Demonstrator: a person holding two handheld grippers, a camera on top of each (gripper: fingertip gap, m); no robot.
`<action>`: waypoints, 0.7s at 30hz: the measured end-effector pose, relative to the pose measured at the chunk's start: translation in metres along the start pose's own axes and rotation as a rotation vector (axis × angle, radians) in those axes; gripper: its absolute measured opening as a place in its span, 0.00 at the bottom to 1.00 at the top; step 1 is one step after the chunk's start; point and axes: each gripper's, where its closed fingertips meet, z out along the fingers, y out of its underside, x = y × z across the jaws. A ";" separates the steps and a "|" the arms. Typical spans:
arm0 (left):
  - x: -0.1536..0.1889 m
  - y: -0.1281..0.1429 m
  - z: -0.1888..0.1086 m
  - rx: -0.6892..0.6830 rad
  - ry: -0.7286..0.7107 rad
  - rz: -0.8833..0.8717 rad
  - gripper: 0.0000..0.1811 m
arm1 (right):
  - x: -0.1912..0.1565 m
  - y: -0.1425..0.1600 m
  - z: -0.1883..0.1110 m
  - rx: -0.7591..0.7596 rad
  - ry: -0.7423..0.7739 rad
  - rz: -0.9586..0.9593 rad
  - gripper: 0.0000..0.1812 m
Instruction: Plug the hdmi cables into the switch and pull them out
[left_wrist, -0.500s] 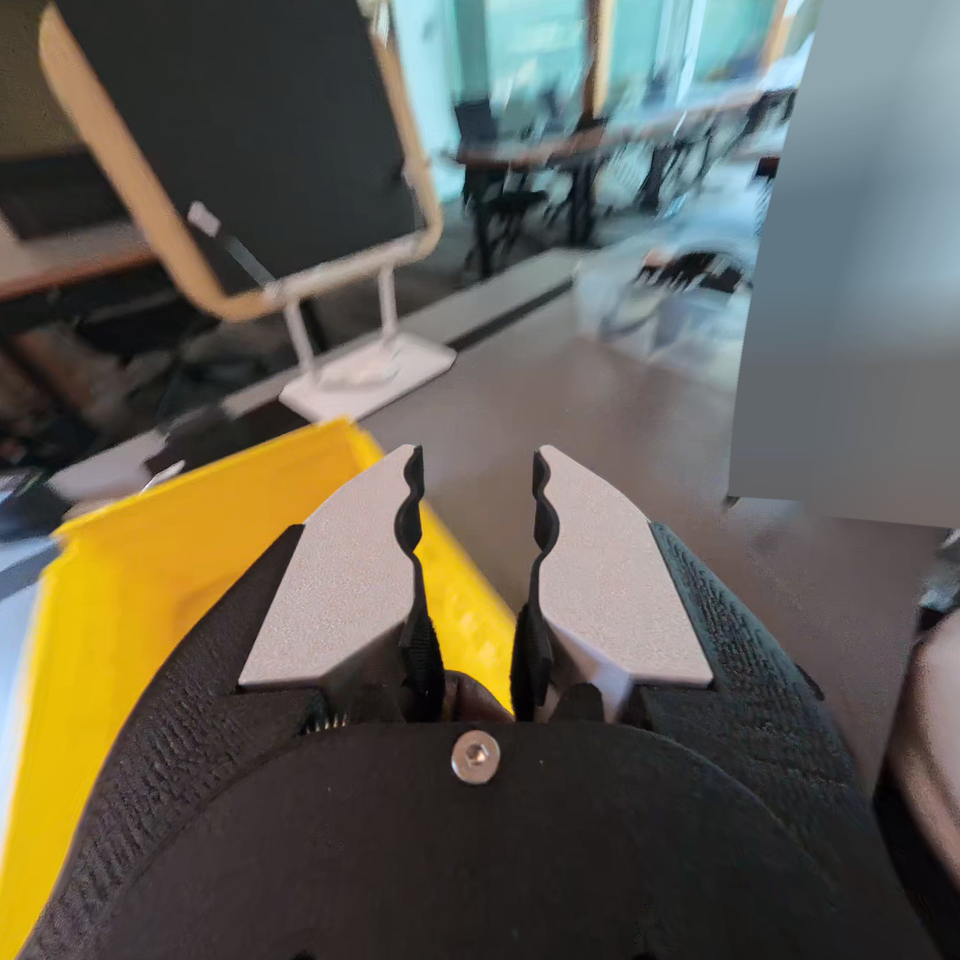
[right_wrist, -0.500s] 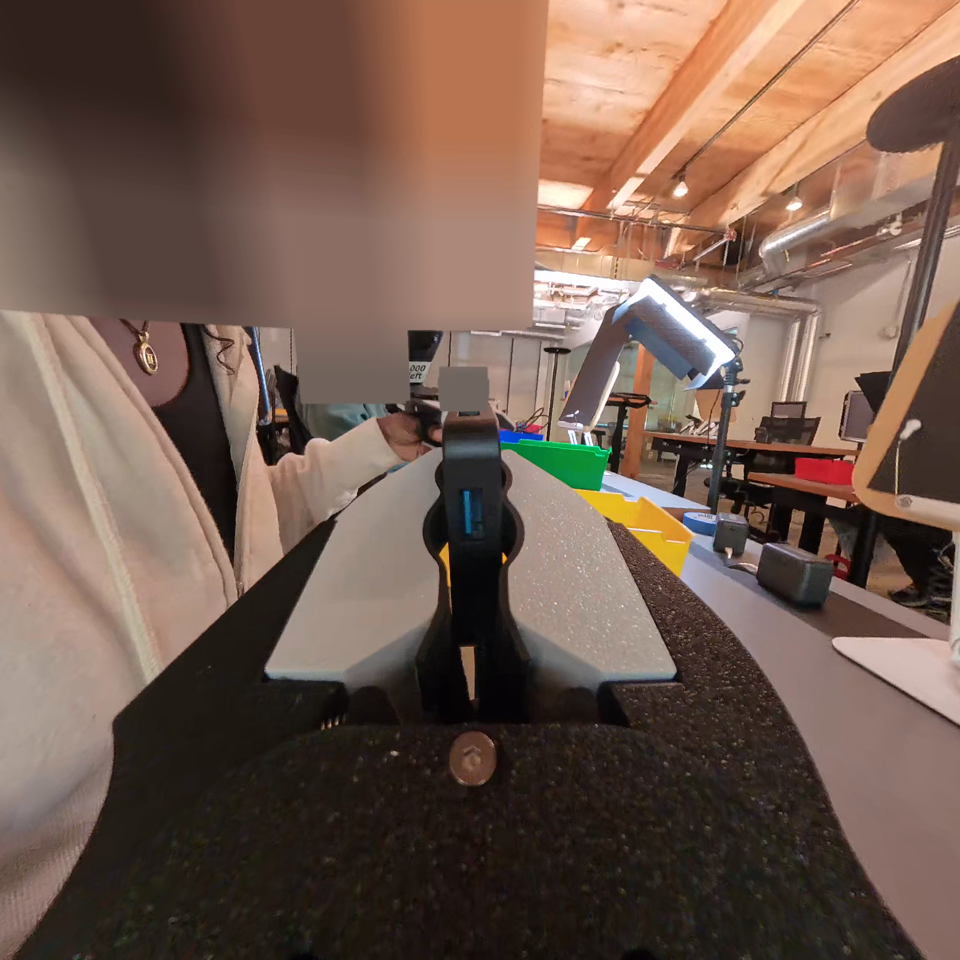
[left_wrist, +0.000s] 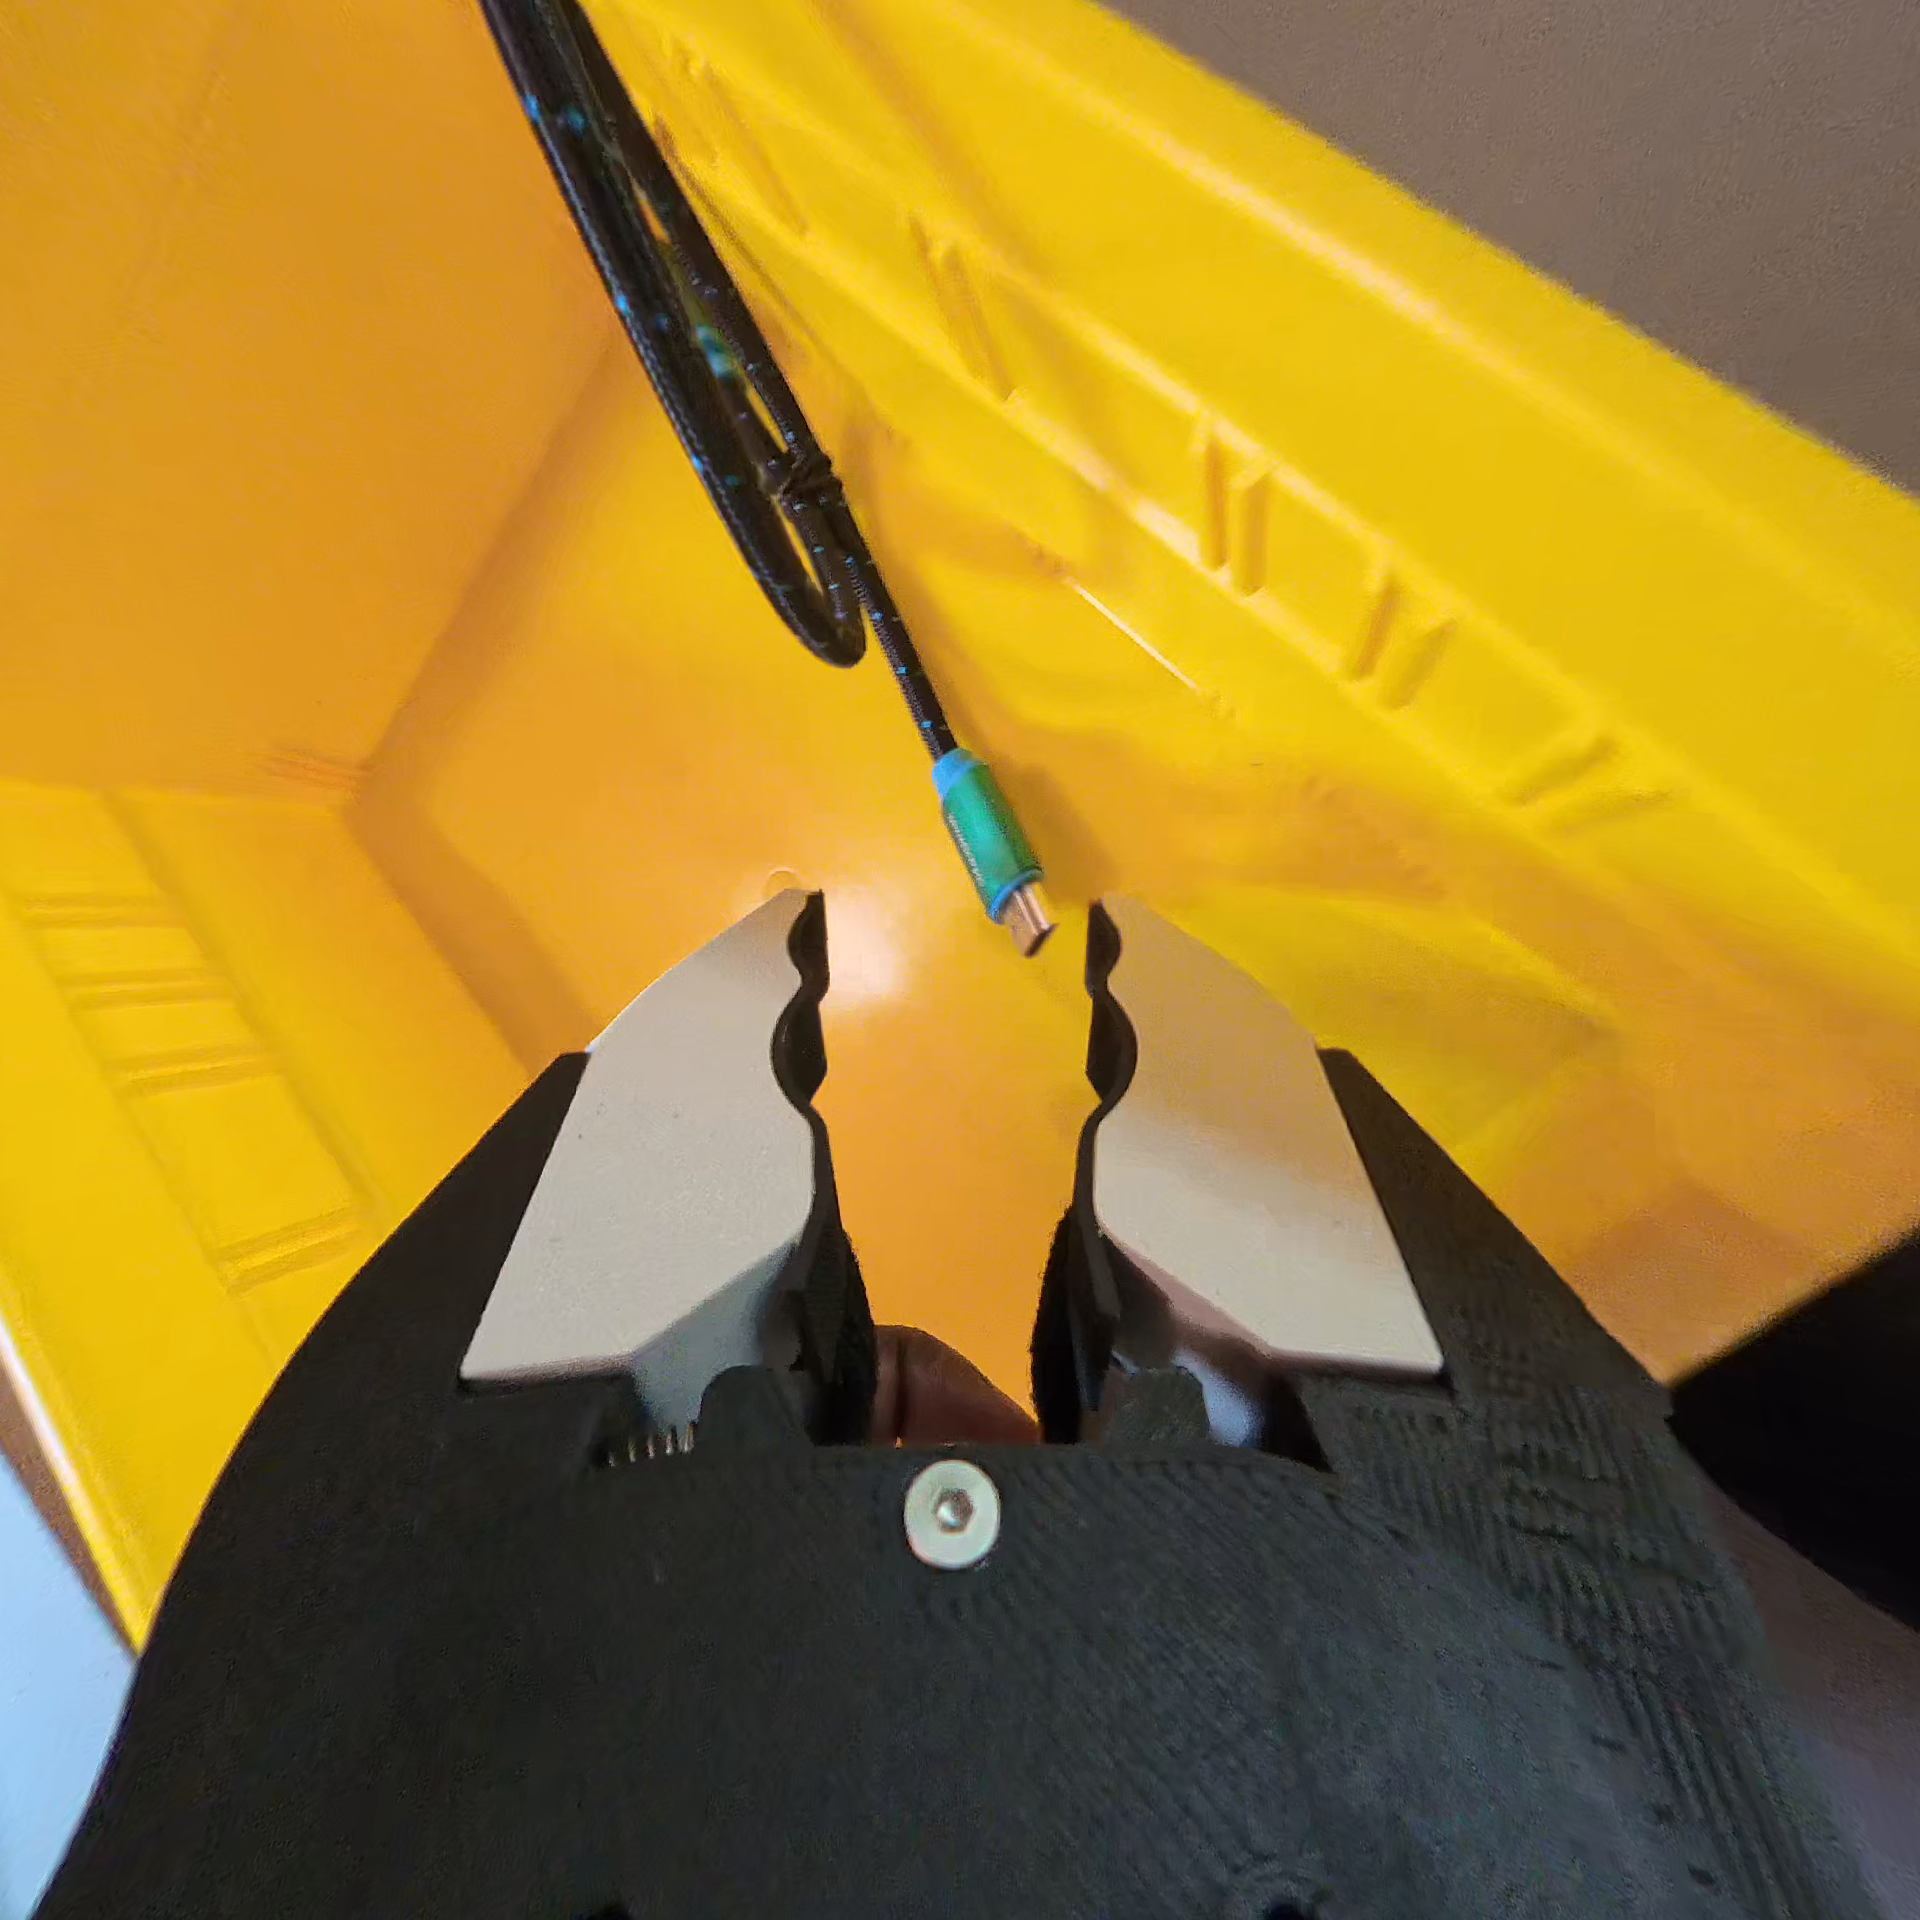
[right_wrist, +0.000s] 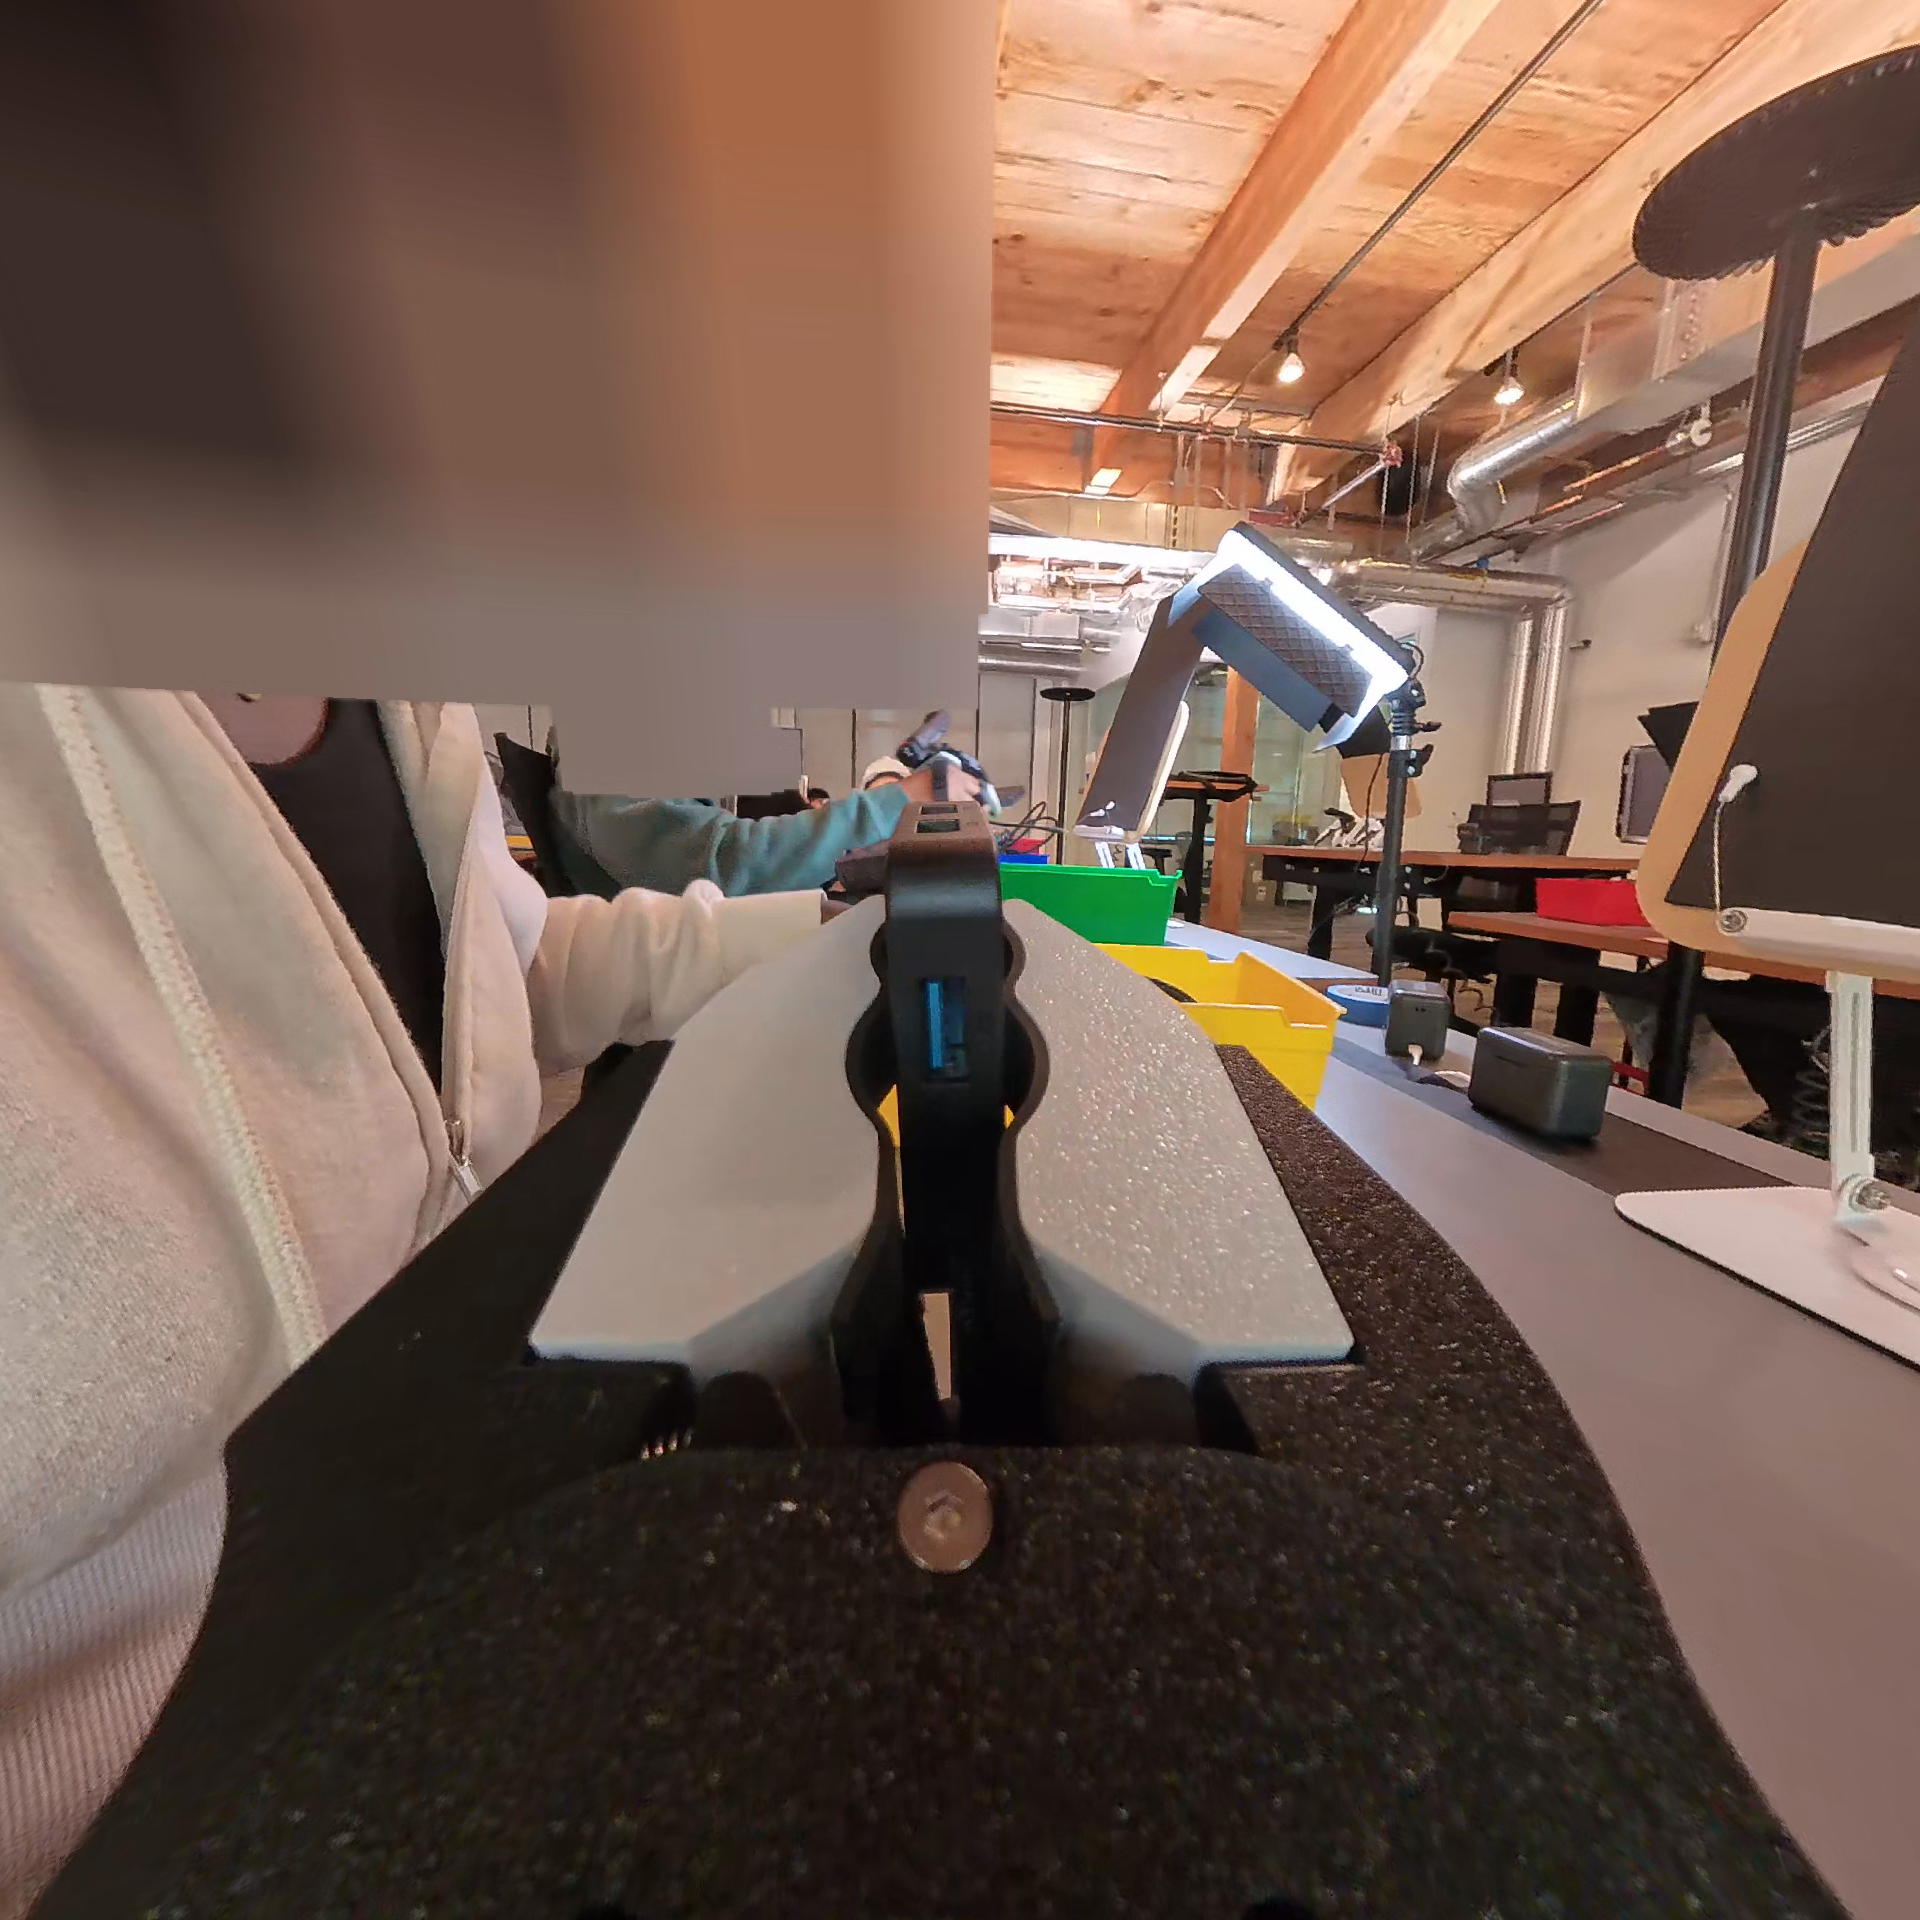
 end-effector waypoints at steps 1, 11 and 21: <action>-0.002 -0.001 0.003 -0.004 -0.022 -0.005 0.26 | 0.000 0.000 0.000 0.004 -0.002 0.006 0.08; -0.011 -0.005 -0.003 0.030 -0.127 0.046 0.07 | 0.000 0.000 -0.002 0.005 0.006 -0.004 0.08; -0.046 -0.088 -0.141 0.246 -0.508 0.164 0.06 | -0.006 -0.003 0.000 0.008 -0.009 -0.020 0.08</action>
